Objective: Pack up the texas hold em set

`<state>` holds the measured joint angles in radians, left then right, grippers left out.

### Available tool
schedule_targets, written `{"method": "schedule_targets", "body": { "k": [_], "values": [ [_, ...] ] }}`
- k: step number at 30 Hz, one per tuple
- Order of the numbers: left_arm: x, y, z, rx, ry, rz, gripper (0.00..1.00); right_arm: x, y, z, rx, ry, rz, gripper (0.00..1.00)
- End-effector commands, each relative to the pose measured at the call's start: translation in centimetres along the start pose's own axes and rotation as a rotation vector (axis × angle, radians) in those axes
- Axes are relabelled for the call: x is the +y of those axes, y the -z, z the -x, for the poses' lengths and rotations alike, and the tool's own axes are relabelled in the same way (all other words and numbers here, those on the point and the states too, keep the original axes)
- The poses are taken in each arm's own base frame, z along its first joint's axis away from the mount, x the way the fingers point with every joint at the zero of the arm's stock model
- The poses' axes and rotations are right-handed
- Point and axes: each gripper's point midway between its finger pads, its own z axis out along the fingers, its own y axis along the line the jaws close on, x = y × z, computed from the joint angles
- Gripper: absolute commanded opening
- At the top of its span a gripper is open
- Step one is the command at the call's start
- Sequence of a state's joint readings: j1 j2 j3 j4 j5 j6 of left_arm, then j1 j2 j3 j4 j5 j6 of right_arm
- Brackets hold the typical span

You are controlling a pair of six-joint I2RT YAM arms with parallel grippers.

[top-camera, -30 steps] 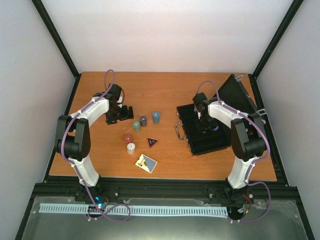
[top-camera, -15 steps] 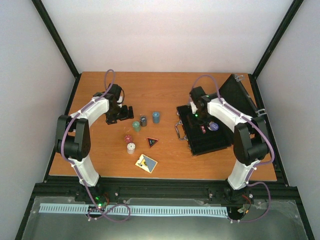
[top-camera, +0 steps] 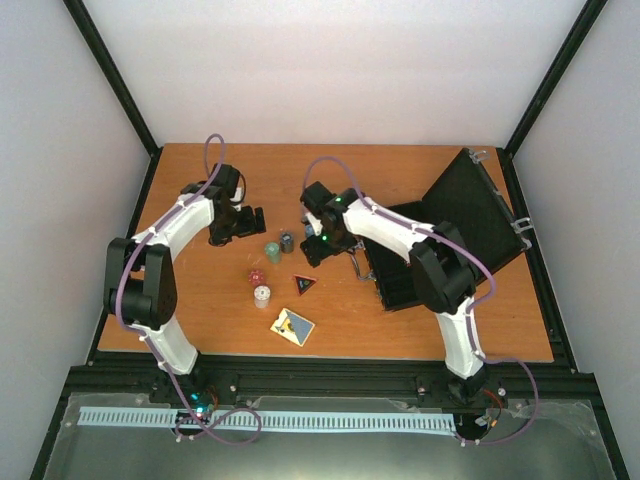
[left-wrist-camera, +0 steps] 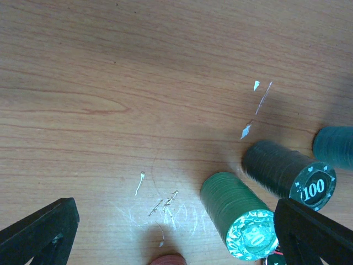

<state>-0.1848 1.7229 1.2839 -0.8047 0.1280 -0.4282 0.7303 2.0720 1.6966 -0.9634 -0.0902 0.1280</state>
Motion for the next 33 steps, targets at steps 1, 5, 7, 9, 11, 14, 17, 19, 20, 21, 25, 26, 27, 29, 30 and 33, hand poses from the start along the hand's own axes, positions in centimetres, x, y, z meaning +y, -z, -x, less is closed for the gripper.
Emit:
{"method": "schedule_targets", "body": {
  "k": [1, 5, 7, 9, 11, 14, 17, 19, 20, 21, 25, 26, 27, 29, 30, 33],
  "values": [
    [-0.2, 1.5, 0.7, -0.035, 0.018, -0.015, 1.00, 2.6, -0.7, -0.2, 0.024, 0.010, 0.004, 0.92],
    [-0.2, 1.8, 0.6, -0.032, 0.007, -0.013, 1.00, 4.7, -2.2, -1.0, 0.056, 0.026, -0.010, 1.00],
    [-0.2, 1.8, 0.5, -0.028, 0.004, -0.014, 1.00, 5.3, -2.5, -1.4, 0.062, 0.036, -0.030, 1.00],
    [-0.3, 1.7, 0.3, -0.024, 0.009, -0.022, 1.00, 5.6, -2.8, -1.8, 0.074, 0.043, -0.044, 1.00],
    [-0.6, 1.6, 0.2, -0.019, 0.014, -0.037, 1.00, 5.8, -3.3, -2.5, 0.096, 0.038, -0.047, 1.00],
    [-0.7, 1.4, 0.1, -0.016, 0.018, -0.045, 1.00, 6.2, -4.0, -3.2, 0.114, 0.040, -0.048, 1.00],
    [-0.7, 1.5, 0.3, -0.021, 0.016, -0.044, 1.00, 6.1, -4.8, -3.5, 0.123, 0.029, -0.055, 1.00],
    [-0.7, 1.5, 0.4, -0.022, 0.018, -0.044, 1.00, 6.0, -5.4, -3.7, 0.133, 0.024, -0.055, 1.00],
    [-0.7, 1.5, 0.4, -0.023, 0.017, -0.045, 1.00, 6.1, -5.8, -3.8, 0.141, 0.024, -0.052, 1.00],
    [-0.7, 1.4, 0.3, -0.022, 0.018, -0.045, 1.00, 6.2, -6.1, -3.9, 0.150, 0.022, -0.046, 1.00],
    [-0.6, 1.2, 0.2, -0.017, 0.017, -0.043, 1.00, 6.5, -6.7, -3.8, 0.160, 0.027, -0.032, 1.00],
    [-0.6, 1.1, 0.2, -0.017, 0.017, -0.044, 1.00, 6.4, -6.8, -3.7, 0.161, 0.029, -0.040, 1.00],
    [-0.6, 1.1, 0.2, -0.018, 0.017, -0.043, 1.00, 6.4, -6.8, -3.6, 0.162, 0.031, -0.042, 1.00],
    [-0.6, 1.1, 0.2, -0.018, 0.017, -0.043, 1.00, 6.4, -6.9, -3.6, 0.166, 0.034, -0.041, 0.99],
    [-0.6, 1.0, 0.2, -0.017, 0.016, -0.040, 1.00, 6.5, -6.9, -3.5, 0.166, 0.035, -0.039, 0.98],
    [-0.5, 0.8, 0.1, -0.011, 0.016, -0.038, 1.00, 6.5, -7.0, -3.6, 0.175, 0.037, -0.034, 0.90]
  ]
}}
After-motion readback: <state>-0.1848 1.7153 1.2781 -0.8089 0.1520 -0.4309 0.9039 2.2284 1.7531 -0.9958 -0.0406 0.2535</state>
